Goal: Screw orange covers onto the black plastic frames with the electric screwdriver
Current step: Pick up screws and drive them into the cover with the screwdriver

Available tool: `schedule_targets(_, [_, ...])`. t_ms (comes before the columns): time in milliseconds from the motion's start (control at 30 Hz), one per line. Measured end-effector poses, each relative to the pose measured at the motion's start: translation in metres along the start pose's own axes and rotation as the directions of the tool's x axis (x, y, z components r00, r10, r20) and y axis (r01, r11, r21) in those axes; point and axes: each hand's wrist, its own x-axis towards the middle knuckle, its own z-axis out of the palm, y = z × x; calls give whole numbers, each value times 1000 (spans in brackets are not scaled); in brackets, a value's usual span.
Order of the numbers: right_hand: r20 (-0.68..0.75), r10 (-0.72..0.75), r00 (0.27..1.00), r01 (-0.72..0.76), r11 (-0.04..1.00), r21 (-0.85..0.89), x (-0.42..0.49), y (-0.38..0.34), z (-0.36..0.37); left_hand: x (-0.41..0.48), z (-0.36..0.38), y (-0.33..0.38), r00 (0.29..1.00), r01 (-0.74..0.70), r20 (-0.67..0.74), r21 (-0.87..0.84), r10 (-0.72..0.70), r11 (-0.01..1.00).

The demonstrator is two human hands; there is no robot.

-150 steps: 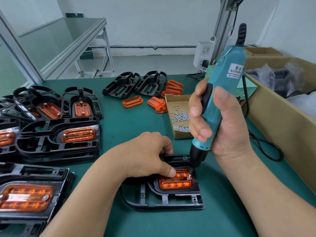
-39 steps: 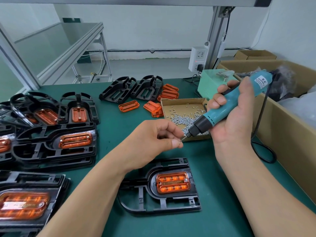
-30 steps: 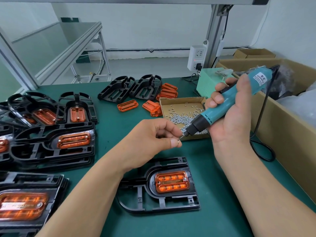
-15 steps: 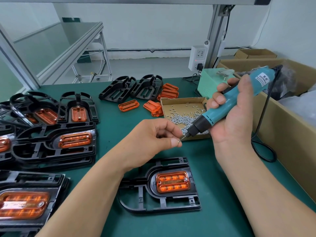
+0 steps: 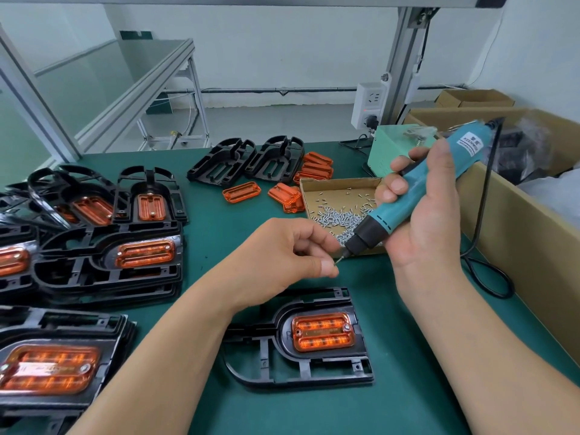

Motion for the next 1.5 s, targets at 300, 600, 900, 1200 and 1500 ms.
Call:
schedule_targets(300, [106,81,991,-82,997,1,-14,7,9,-1,-10,0,999,32,38,53,-34,998])
schedule_targets(600, [374,153,915,-142,988,-57,-46,16,26,-6,-24,3,971,115,144,424,-192,898])
schedule_targets(900, [437,138,889,-118,990,-72,-55,13,31,-6,-23,3,938,93,280,364,-204,927])
schedule_targets(1200, [501,138,854,-108,990,-89,-61,11,33,-8,-20,7,938,97,276,371,-209,924])
schedule_targets(1500, [572,119,812,-65,991,-115,-69,13,36,-9,-17,10,949,100,236,405,-209,909])
